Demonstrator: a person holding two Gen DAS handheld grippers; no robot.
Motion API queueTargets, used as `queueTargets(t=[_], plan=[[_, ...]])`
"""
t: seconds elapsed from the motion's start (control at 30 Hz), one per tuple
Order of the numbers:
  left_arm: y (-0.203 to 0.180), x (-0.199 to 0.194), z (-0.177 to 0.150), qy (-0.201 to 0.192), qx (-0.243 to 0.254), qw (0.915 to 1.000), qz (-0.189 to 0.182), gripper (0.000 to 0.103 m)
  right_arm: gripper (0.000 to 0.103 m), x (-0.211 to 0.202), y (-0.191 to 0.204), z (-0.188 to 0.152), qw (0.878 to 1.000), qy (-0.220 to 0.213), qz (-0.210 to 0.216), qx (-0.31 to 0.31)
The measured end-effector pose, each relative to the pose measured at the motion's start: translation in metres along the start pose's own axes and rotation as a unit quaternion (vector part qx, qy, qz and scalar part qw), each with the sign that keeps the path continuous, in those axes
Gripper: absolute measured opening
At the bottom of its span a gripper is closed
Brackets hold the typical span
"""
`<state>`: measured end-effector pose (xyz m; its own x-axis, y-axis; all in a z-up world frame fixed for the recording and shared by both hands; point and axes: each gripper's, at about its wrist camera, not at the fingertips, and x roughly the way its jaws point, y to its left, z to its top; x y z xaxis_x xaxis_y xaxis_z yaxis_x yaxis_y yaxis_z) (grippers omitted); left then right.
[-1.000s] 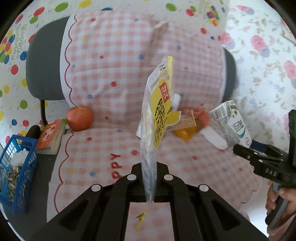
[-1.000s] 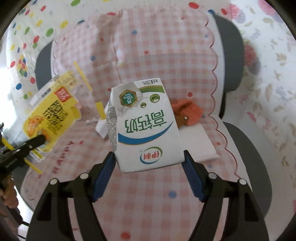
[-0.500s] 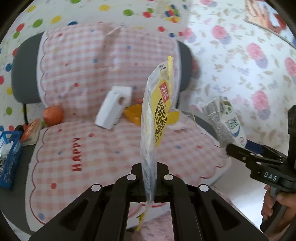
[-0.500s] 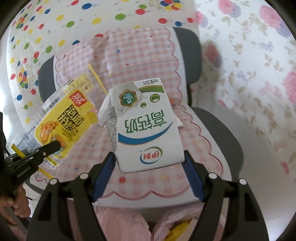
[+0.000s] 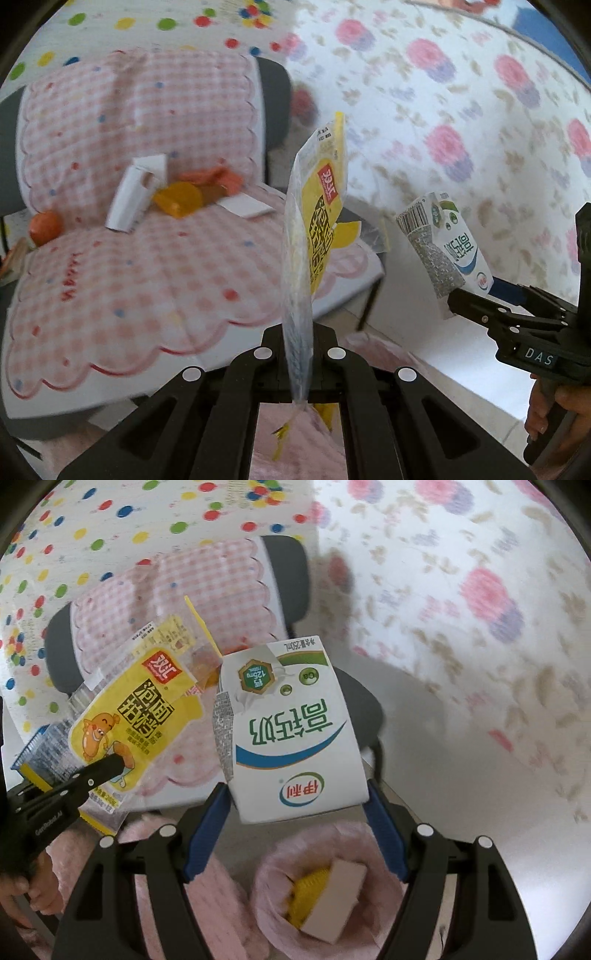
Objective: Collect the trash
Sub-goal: 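Carry both items to the trash bag and open both grippers over it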
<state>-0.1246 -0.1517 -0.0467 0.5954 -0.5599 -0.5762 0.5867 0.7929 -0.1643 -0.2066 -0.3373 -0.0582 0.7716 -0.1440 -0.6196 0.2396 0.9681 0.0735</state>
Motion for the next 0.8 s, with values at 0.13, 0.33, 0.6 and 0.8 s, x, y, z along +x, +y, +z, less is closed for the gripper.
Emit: queueTargets(t=[0.13,0.33,0.6,0.8], plan=[[-0.022,0.007,-0.01,0.015,0.013,0.9996,-0.021,0.002,0.072,-0.011,-0.021,-0.02,1.0,0.011,-0.018,0.021],[-0.048,0.018,-0.014,0.028,0.032,0.9979,-0.048,0.002,0.072,-0.029,-0.04,-0.034,0.999,0.01,-0.035,0.037],[-0.07,0.044,-0.008,0.051,0.046,0.995,-0.073,0.007,0.073,-0.019,-0.052,-0.033,0.998,0.01,-0.034,0.048],[-0.076,0.059,-0.007,0.062,0.057,0.9938,-0.073,0.055,0.073,0.006,-0.061,-0.033,0.998,0.022,-0.039,0.05]])
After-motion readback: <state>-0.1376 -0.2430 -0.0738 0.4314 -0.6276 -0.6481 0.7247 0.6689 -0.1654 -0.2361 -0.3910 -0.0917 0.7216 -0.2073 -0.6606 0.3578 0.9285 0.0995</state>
